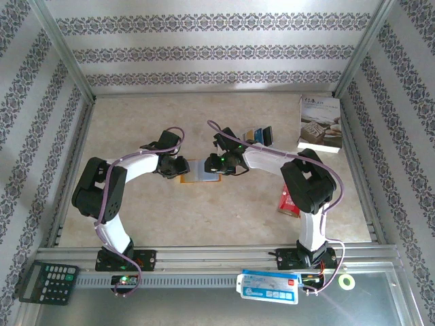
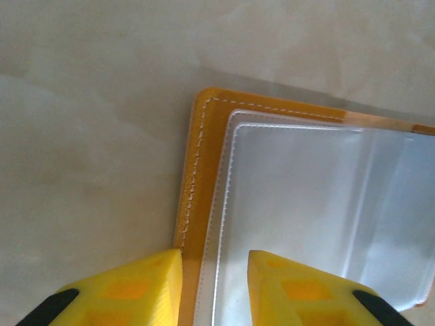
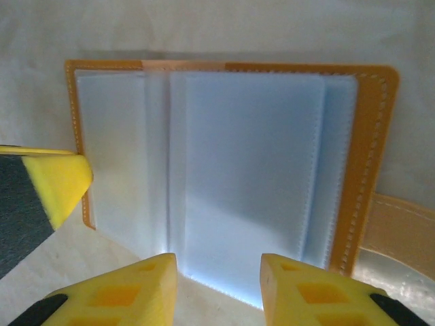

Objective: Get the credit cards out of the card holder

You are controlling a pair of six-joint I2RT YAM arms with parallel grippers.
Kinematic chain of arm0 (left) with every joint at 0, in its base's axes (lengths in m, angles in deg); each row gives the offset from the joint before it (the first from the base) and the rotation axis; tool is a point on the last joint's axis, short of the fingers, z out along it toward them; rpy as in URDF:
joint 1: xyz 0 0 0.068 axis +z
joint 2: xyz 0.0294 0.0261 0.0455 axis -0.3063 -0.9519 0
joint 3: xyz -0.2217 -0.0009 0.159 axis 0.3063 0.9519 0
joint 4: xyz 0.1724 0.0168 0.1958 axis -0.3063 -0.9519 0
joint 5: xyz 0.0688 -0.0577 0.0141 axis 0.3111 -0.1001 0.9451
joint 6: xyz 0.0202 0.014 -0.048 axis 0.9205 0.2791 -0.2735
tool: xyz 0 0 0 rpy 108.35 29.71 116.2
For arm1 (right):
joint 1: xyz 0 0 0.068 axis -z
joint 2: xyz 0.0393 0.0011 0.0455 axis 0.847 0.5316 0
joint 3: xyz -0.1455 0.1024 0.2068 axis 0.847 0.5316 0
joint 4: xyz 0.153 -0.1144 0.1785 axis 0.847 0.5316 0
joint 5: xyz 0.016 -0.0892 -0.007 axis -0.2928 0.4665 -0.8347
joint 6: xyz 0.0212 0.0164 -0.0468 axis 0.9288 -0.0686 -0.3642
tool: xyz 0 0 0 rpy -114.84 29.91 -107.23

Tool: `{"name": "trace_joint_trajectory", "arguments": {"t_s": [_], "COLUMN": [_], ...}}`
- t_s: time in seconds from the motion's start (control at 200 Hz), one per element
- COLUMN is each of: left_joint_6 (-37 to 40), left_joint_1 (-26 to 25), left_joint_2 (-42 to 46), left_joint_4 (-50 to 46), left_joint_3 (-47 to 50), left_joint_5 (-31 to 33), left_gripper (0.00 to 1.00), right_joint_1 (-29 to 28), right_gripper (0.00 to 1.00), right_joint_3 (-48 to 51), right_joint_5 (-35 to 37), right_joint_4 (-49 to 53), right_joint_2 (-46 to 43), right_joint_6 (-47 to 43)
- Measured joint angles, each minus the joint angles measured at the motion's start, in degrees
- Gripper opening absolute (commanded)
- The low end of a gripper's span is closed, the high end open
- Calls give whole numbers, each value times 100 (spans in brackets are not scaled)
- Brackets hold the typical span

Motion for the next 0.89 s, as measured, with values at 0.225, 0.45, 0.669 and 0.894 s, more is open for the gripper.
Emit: {"name": "trace_joint_trajectory", "arguments": {"t_s": [0.225,0.45,0.669,0.894], "left_joint_6": [-17,-15,-11,-11], "left_joint_1": [-22,-22,-94,-140], "left_joint_2": [-66,-129,-227,-289], "left_joint_4": [28,15,-26,-33], "left_joint_3": [-48,-98,-254,-313], "left_joint_5": [-162,-184,-247,-262], "left_gripper": [22,16,16,17], "right_joint_1": [4,7,13,13], "right_gripper": [37,36,36,35], "right_joint_3": [-4,-66,-66,-66], "right_joint_5": [0,-42,-68,-76], "right_joint_4": [-87,-221,-286,-326], "right_joint_2": [238,348,378,385], "right_joint_6": [79,92,101,109]}}
